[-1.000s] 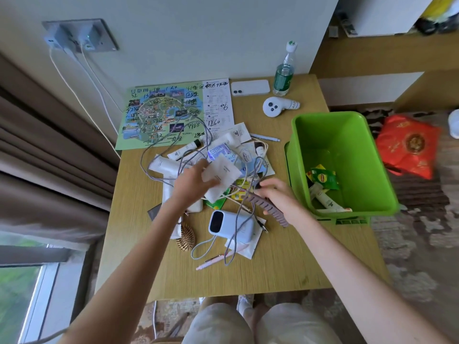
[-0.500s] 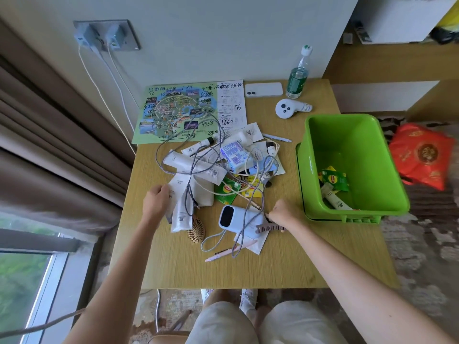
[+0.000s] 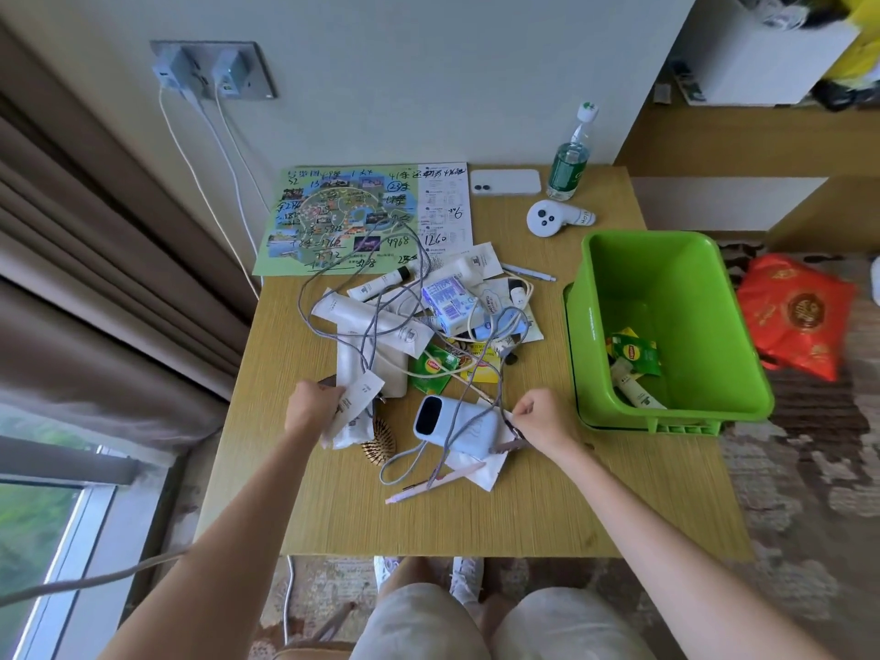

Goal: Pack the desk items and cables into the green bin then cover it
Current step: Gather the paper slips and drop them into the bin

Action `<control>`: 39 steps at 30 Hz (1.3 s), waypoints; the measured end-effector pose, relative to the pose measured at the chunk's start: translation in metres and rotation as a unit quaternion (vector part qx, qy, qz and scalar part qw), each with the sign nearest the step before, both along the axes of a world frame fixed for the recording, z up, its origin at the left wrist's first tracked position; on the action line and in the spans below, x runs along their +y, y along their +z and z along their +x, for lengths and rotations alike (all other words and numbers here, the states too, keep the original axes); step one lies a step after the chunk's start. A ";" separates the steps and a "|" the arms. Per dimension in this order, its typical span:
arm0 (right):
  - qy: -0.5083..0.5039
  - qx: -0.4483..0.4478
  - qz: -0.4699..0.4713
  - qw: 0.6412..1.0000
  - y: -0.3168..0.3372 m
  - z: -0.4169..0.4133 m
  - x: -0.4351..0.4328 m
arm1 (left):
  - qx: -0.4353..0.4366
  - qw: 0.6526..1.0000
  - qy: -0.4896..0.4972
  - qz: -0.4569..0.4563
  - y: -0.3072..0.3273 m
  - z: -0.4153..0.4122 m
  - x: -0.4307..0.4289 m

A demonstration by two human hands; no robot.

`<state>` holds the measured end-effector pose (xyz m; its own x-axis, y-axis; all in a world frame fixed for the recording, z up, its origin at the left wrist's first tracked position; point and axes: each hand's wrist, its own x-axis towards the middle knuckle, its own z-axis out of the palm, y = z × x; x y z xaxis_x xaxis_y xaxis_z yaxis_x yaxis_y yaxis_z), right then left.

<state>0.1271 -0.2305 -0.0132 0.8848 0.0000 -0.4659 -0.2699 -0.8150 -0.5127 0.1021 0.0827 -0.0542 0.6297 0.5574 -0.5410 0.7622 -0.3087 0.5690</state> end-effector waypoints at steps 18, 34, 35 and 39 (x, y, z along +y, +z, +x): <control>0.115 -0.196 -0.139 0.964 0.099 0.042 0.030 | -0.053 0.979 -0.165 0.103 0.053 -0.020 0.011; 0.031 -0.334 0.124 0.934 0.136 0.075 0.046 | -0.280 0.919 -0.173 0.218 0.176 0.010 -0.015; 0.011 -0.342 0.148 0.928 0.139 0.077 0.041 | -0.304 0.916 -0.174 0.194 0.178 0.015 -0.027; -0.082 -0.366 0.211 0.903 0.152 0.084 0.005 | -0.358 0.911 -0.197 0.059 0.177 0.038 -0.077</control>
